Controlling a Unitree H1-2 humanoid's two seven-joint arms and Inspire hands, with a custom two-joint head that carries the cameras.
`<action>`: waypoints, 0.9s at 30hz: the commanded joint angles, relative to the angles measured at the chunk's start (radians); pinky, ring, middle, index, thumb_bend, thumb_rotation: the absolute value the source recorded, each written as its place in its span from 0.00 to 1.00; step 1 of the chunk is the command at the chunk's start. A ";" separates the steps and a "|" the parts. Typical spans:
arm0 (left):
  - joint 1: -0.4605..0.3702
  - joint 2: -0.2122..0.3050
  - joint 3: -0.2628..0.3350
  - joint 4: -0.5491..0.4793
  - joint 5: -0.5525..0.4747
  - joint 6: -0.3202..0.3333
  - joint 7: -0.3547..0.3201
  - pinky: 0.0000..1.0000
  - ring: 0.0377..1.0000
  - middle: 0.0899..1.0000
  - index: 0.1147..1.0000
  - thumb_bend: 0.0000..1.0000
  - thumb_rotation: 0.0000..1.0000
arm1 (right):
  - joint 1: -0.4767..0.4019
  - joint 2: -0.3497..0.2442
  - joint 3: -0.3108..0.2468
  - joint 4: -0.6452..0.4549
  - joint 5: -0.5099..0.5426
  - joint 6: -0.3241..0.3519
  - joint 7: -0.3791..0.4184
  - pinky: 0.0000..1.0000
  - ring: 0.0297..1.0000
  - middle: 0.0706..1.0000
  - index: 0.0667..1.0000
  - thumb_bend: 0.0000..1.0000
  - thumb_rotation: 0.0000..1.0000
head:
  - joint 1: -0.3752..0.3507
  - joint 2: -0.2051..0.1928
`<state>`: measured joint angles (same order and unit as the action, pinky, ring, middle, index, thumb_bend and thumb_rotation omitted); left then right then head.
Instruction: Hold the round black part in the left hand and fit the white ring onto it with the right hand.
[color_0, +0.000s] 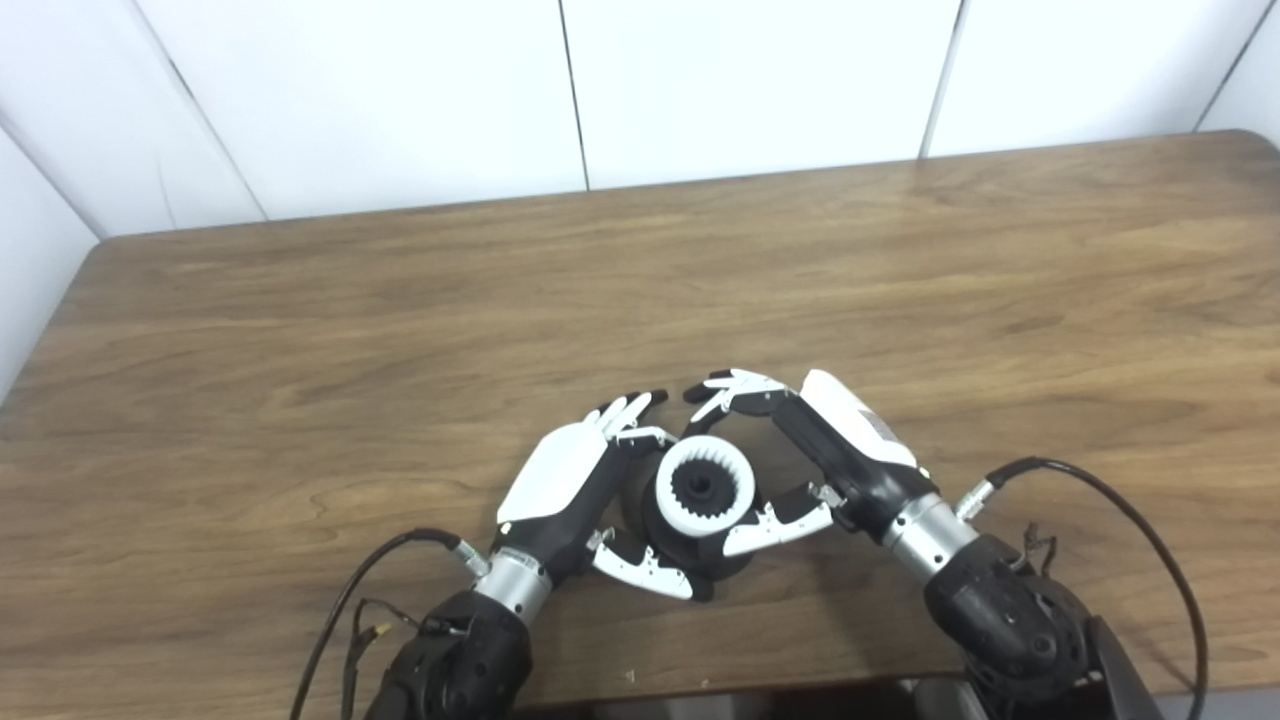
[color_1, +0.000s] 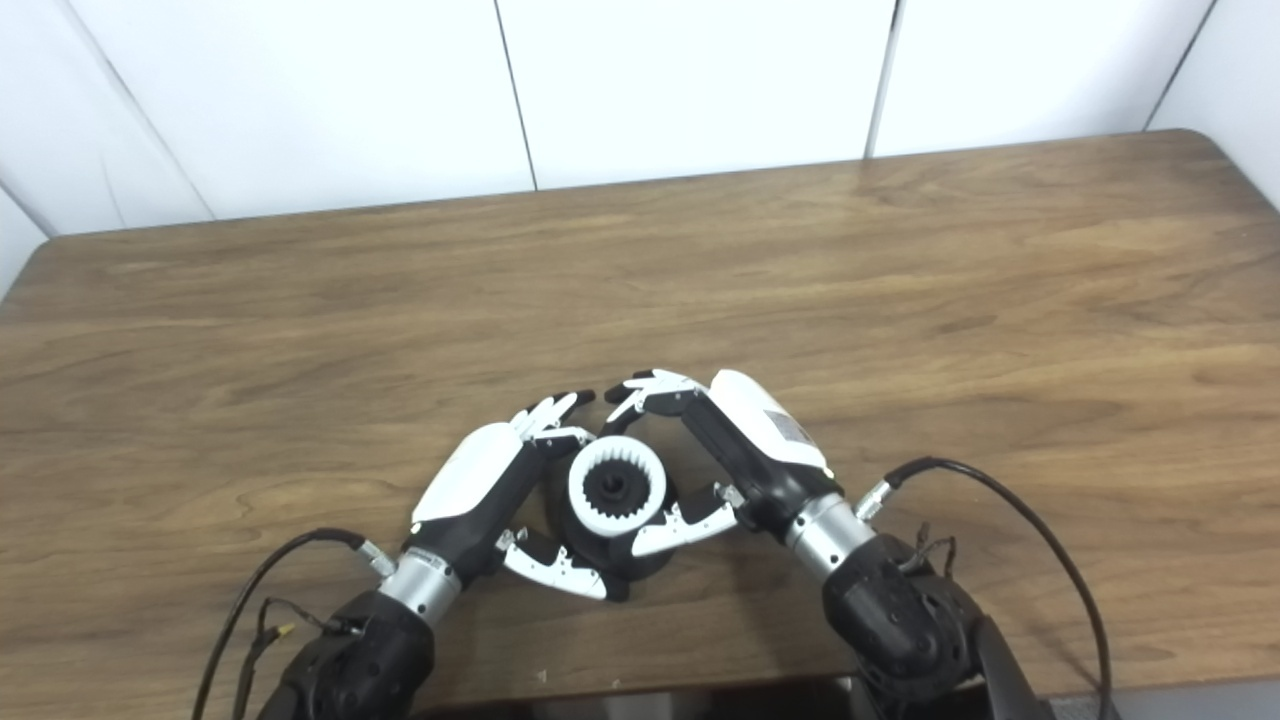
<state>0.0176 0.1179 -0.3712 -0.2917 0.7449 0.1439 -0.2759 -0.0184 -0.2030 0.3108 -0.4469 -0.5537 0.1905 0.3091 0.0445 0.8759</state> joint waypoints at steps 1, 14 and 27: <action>-0.026 -0.002 -0.007 -0.034 -0.001 -0.019 0.012 1.00 1.00 0.98 0.53 0.98 0.25 | -0.037 0.006 -0.015 -0.010 -0.006 -0.026 -0.026 0.83 0.90 0.79 0.44 0.52 0.14 | 0.000 0.001; -0.028 0.000 -0.006 -0.041 0.000 -0.010 0.006 1.00 1.00 0.98 0.53 0.98 0.26 | -0.020 -0.015 -0.014 0.017 -0.025 -0.028 -0.015 0.82 0.89 0.79 0.45 0.52 0.15 | 0.001 0.005; -0.030 0.002 -0.006 -0.035 -0.002 -0.012 0.013 1.00 1.00 0.98 0.52 0.98 0.27 | -0.053 -0.099 0.017 -0.027 -0.032 0.079 0.141 0.91 0.97 0.96 0.85 0.90 0.51 | -0.003 0.006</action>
<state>0.0166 0.1191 -0.3787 -0.2935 0.7421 0.1496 -0.2798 -0.0495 -0.2899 0.3287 -0.4524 -0.5729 0.2551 0.4295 0.0414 0.8820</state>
